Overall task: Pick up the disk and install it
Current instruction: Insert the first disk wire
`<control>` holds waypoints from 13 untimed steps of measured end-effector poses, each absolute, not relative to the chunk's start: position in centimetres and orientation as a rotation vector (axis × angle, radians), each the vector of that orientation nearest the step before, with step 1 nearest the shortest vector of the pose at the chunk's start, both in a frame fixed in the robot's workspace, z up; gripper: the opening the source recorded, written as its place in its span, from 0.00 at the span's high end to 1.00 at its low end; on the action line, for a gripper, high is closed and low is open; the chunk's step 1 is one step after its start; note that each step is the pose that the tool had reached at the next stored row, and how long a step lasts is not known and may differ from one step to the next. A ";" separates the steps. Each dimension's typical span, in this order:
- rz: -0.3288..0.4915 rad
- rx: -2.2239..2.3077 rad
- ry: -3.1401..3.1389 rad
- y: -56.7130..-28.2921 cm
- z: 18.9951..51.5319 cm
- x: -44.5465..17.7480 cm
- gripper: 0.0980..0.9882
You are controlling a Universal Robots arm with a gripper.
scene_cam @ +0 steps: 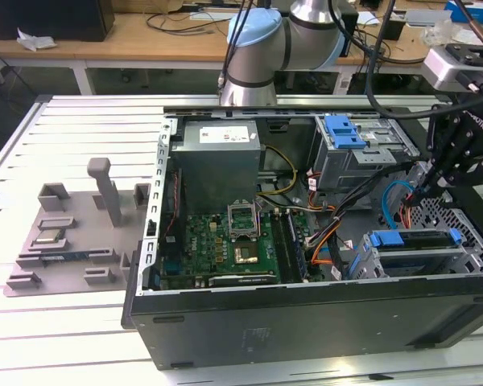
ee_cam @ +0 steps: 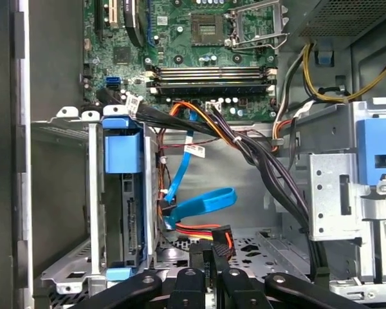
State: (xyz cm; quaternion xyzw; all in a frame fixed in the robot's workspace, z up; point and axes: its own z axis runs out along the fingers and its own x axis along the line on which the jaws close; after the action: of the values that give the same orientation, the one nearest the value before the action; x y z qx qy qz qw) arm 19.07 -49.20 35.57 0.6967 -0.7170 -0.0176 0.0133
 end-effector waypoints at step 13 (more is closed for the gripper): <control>-0.039 2.170 -2.221 -53.9 35.0 18.4 0.92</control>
State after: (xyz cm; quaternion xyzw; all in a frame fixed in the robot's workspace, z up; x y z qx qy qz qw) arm 18.43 -53.87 35.03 0.6987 -0.7151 -0.0126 0.0180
